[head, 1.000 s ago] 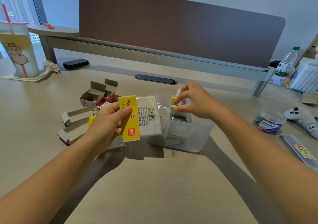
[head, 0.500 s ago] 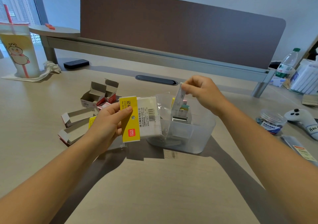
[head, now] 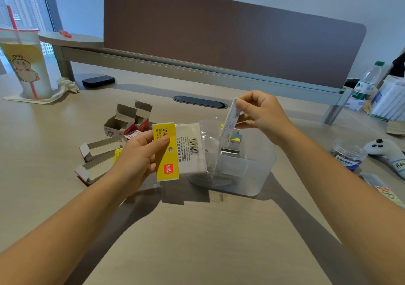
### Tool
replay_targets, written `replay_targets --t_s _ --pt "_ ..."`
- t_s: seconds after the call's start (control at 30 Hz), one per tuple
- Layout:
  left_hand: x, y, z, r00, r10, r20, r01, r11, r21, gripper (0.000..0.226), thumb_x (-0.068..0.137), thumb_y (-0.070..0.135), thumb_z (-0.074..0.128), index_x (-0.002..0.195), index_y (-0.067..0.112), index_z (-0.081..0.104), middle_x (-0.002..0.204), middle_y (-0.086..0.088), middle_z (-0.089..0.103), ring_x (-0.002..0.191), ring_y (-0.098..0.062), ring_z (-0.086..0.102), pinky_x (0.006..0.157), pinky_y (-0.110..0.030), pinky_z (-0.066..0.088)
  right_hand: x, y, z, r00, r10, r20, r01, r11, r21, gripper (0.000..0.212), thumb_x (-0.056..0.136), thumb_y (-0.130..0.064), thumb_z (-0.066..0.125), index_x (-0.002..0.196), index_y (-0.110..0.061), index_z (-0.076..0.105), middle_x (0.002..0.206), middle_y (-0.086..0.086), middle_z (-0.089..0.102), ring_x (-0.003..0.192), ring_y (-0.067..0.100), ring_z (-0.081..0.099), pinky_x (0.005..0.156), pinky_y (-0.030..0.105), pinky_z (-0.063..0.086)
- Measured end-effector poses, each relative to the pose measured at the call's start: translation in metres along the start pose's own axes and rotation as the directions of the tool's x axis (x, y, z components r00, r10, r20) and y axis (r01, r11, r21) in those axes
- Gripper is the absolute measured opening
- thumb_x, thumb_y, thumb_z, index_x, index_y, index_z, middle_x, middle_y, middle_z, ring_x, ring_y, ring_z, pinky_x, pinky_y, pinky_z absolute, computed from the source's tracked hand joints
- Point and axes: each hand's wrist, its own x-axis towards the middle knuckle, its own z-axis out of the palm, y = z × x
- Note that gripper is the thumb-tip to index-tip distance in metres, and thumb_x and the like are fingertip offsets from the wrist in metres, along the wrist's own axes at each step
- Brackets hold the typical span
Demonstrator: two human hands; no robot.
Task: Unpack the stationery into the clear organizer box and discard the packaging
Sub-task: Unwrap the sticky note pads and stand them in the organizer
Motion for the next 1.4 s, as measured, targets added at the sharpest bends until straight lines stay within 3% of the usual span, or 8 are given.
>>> replay_targets --t_s 0.13,0.43,0.67,1.03,1.1,1.17,1.3,1.4 --pt "-0.001 0.000 0.000 1.000 0.005 0.004 -0.005 1.000 0.005 0.015 0.090 0.017 0.044 0.089 0.023 0.057 0.087 0.002 0.065 0.063 -0.011 0.069 0.047 -0.020 0.055 0.000 0.003 0.004 0.994 -0.108 0.001 0.107 0.984 -0.143 0.002 0.088 -0.011 0.050 0.089 -0.011 0.049 0.093 0.005 0.057 0.081 0.015 0.058 0.057 0.011 0.052" --pt "0.000 0.000 -0.001 1.000 -0.009 0.001 0.009 1.000 0.002 0.015 0.090 0.017 0.044 0.088 0.023 0.057 0.085 0.003 0.065 0.057 -0.004 0.068 0.046 -0.019 0.054 0.002 0.010 0.006 0.982 -0.188 -0.025 0.175 0.952 -0.250 0.007 0.086 -0.010 0.055 0.087 -0.013 0.049 0.101 0.011 0.060 0.090 0.021 0.058 0.072 0.024 0.051" --pt "0.001 0.000 -0.001 1.000 -0.005 0.000 0.005 1.000 0.009 0.014 0.090 0.017 0.044 0.090 0.022 0.057 0.086 0.002 0.065 0.057 -0.005 0.068 0.047 -0.019 0.055 0.007 0.008 0.004 0.972 -0.190 -0.140 0.164 0.970 -0.179 0.005 0.088 -0.010 0.051 0.089 -0.011 0.046 0.095 0.006 0.054 0.090 0.019 0.056 0.064 0.016 0.049" --pt "0.001 -0.002 -0.002 1.000 -0.011 0.012 0.011 1.000 0.010 0.014 0.090 0.017 0.044 0.091 0.022 0.057 0.086 0.002 0.065 0.057 -0.004 0.068 0.046 -0.019 0.054 -0.002 0.013 0.007 0.990 -0.117 0.083 0.136 0.949 -0.285 0.012 0.080 -0.009 0.062 0.077 -0.017 0.054 0.082 0.001 0.057 0.078 0.018 0.056 0.070 0.022 0.050" --pt "0.000 -0.002 -0.001 1.000 -0.008 0.013 0.007 1.000 0.014 0.015 0.091 0.016 0.043 0.091 0.021 0.057 0.085 0.002 0.065 0.057 -0.004 0.068 0.046 -0.018 0.054 -0.006 0.015 0.008 0.986 -0.080 0.145 0.128 0.925 -0.358 0.005 0.082 -0.012 0.061 0.084 -0.007 0.062 0.084 0.004 0.058 0.077 0.016 0.056 0.071 0.022 0.049" --pt "-0.001 -0.002 0.000 1.000 -0.003 0.013 0.003 1.000 0.009 0.016 0.091 0.016 0.043 0.088 0.022 0.058 0.084 0.002 0.065 0.057 -0.004 0.068 0.045 -0.018 0.054 -0.009 0.018 0.006 0.982 -0.061 0.181 0.133 0.896 -0.423 0.018 0.084 -0.015 0.058 0.094 -0.001 0.066 0.085 0.005 0.058 0.072 0.011 0.053 0.066 0.015 0.044" --pt "-0.004 0.000 0.005 1.000 -0.005 0.018 0.005 1.000 -0.017 0.016 0.090 0.015 0.045 0.084 0.022 0.058 0.072 0.005 0.070 0.056 -0.006 0.068 0.046 -0.019 0.054 -0.015 0.020 0.000 0.984 -0.081 0.161 0.144 0.891 -0.431 0.024 0.086 -0.020 0.056 0.100 -0.003 0.066 0.090 0.004 0.058 0.082 0.014 0.052 0.066 0.016 0.042" --pt "-0.007 0.004 0.013 1.000 0.005 0.016 -0.004 1.000 -0.031 0.015 0.090 0.016 0.046 0.083 0.020 0.059 0.070 0.005 0.070 0.057 -0.006 0.068 0.049 -0.020 0.055 -0.025 0.016 0.000 0.990 -0.126 0.062 0.139 0.940 -0.310 0.021 0.086 -0.020 0.055 0.101 -0.007 0.063 0.093 -0.001 0.057 0.084 0.012 0.052 0.066 0.011 0.043"
